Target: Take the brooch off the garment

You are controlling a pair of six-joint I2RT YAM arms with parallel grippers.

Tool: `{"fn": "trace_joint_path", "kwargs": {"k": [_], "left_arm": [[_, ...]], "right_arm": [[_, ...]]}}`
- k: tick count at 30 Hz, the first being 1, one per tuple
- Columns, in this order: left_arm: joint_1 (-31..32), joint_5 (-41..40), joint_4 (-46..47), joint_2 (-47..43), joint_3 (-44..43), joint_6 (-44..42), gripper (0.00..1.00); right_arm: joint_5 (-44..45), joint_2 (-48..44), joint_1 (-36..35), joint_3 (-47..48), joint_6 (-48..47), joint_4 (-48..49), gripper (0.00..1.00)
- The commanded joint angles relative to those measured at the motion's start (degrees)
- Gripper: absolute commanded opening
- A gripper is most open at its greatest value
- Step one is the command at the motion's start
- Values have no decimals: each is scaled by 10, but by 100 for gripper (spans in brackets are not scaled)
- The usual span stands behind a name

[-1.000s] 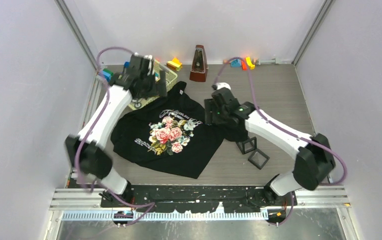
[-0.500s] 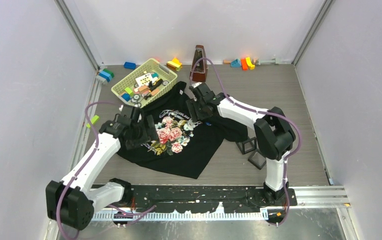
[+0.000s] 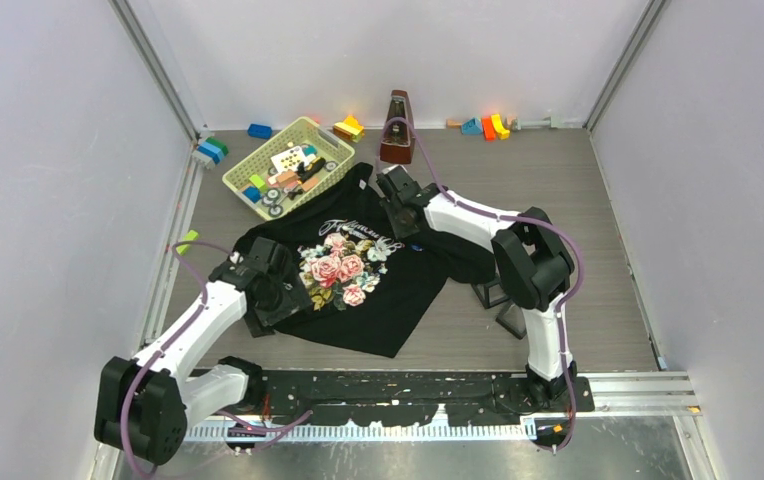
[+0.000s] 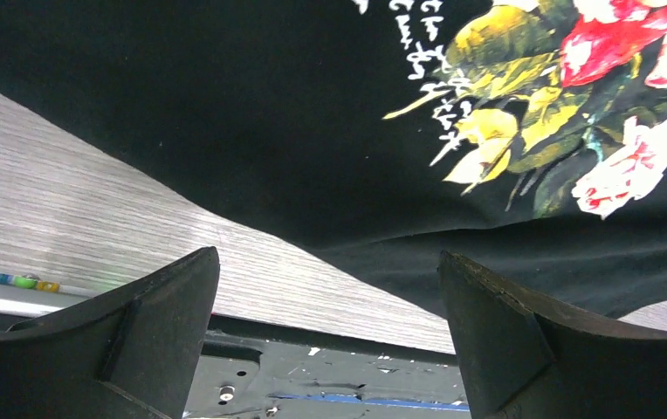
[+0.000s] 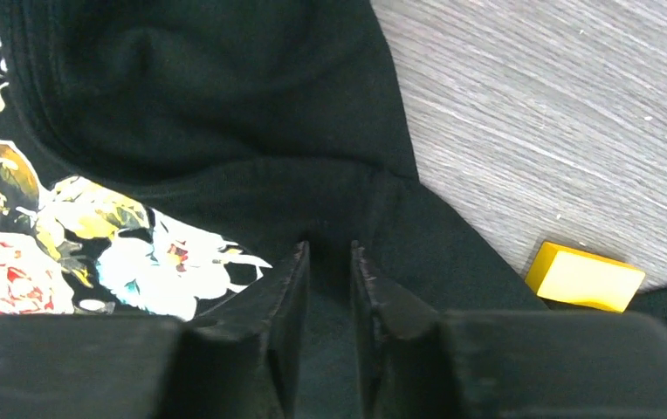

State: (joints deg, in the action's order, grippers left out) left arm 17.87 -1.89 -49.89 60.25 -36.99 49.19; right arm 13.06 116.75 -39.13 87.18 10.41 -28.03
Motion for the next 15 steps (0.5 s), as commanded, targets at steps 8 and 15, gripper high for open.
{"fn": "trace_joint_path", "kwargs": {"k": [8, 15], "left_arm": [[-2, 12, 69, 12, 24, 19, 72], [-3, 28, 132, 33, 46, -19, 13]], "right_arm": [[106, -67, 11, -63, 27, 82, 1], [94, -151, 78, -166, 113, 160, 0]]}}
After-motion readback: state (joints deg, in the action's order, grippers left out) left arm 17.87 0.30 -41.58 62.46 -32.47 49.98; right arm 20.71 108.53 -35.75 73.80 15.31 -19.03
